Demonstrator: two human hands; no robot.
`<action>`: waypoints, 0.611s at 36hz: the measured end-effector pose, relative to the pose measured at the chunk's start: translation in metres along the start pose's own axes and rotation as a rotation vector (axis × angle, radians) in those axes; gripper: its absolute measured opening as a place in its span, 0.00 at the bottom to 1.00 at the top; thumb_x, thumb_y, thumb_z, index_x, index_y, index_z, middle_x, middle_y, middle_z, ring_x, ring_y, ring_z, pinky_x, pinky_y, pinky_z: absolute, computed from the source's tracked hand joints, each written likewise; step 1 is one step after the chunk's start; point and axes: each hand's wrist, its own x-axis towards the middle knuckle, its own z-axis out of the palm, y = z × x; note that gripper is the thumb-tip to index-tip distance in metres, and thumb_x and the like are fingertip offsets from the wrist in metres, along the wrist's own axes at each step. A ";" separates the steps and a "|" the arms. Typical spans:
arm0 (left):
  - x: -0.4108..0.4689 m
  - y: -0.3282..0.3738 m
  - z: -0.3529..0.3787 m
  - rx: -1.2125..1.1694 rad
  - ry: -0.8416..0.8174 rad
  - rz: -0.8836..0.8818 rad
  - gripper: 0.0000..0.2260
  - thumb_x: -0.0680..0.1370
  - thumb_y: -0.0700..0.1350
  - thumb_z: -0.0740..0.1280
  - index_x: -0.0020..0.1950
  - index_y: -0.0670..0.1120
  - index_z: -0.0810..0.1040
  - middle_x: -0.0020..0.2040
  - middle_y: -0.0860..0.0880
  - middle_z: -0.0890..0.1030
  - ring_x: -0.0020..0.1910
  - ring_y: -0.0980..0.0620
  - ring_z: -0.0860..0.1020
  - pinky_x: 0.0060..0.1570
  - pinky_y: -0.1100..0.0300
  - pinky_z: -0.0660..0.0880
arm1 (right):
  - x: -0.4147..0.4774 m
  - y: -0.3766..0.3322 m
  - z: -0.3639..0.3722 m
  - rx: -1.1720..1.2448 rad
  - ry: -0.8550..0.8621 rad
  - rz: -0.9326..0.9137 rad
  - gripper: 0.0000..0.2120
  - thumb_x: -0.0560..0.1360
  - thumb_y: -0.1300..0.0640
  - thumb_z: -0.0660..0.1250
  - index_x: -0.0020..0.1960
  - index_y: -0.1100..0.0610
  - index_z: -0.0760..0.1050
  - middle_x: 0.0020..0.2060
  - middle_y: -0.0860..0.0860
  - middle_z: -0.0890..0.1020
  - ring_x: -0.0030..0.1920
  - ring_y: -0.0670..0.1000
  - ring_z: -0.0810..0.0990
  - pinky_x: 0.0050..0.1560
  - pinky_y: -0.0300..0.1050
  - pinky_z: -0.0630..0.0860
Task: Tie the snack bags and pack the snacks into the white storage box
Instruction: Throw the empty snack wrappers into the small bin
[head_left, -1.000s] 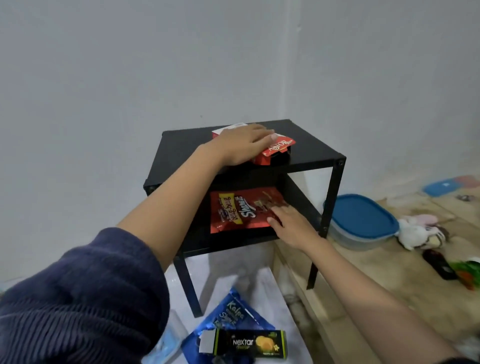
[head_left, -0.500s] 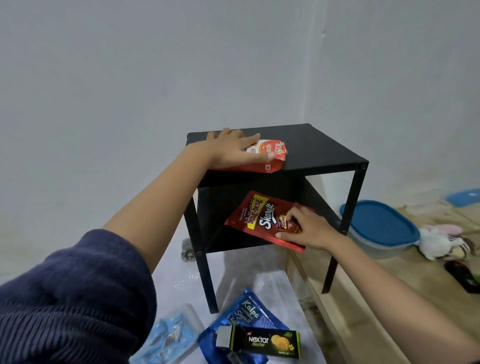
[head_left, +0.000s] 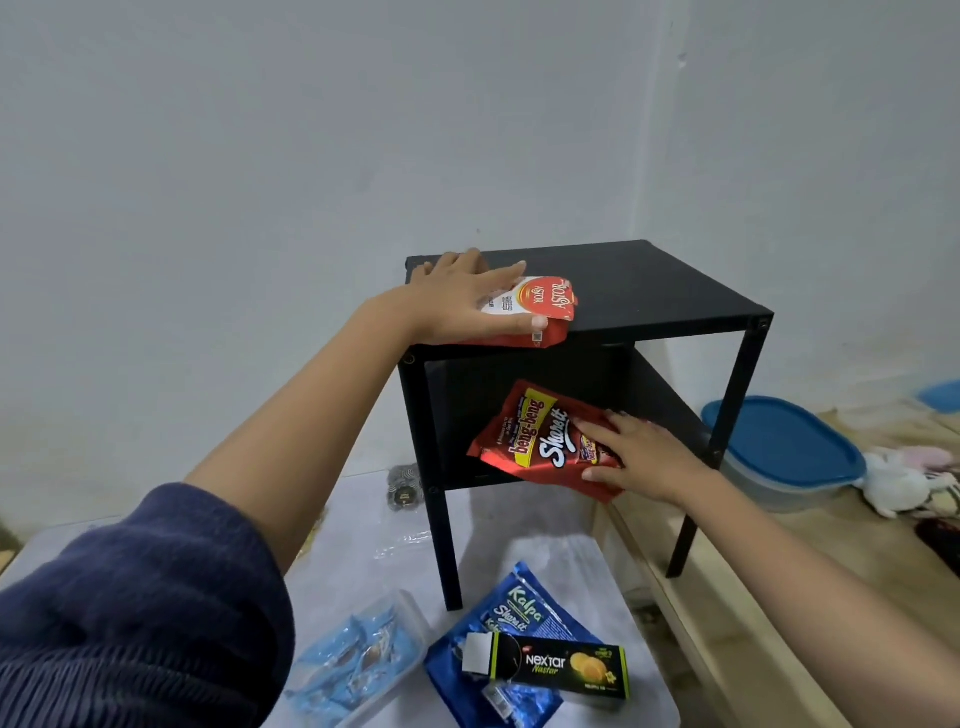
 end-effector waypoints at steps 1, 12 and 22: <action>-0.002 -0.001 0.000 -0.018 0.014 0.011 0.40 0.65 0.73 0.52 0.75 0.61 0.50 0.68 0.47 0.64 0.70 0.43 0.61 0.70 0.41 0.56 | -0.002 -0.001 0.001 -0.018 0.016 -0.011 0.33 0.75 0.36 0.57 0.75 0.39 0.47 0.77 0.52 0.54 0.76 0.55 0.52 0.74 0.54 0.51; -0.024 0.014 0.001 0.082 0.010 -0.002 0.34 0.72 0.70 0.56 0.75 0.63 0.49 0.70 0.46 0.62 0.71 0.43 0.58 0.70 0.40 0.52 | -0.040 -0.006 -0.001 -0.083 0.295 -0.200 0.21 0.79 0.45 0.57 0.71 0.42 0.63 0.66 0.45 0.75 0.63 0.48 0.75 0.58 0.47 0.75; -0.107 0.055 -0.005 -0.107 0.135 -0.225 0.32 0.71 0.70 0.56 0.73 0.67 0.49 0.65 0.46 0.64 0.65 0.45 0.63 0.65 0.46 0.60 | -0.090 -0.015 -0.024 -0.124 0.301 -0.409 0.27 0.80 0.44 0.54 0.75 0.38 0.46 0.61 0.44 0.78 0.54 0.47 0.80 0.51 0.41 0.75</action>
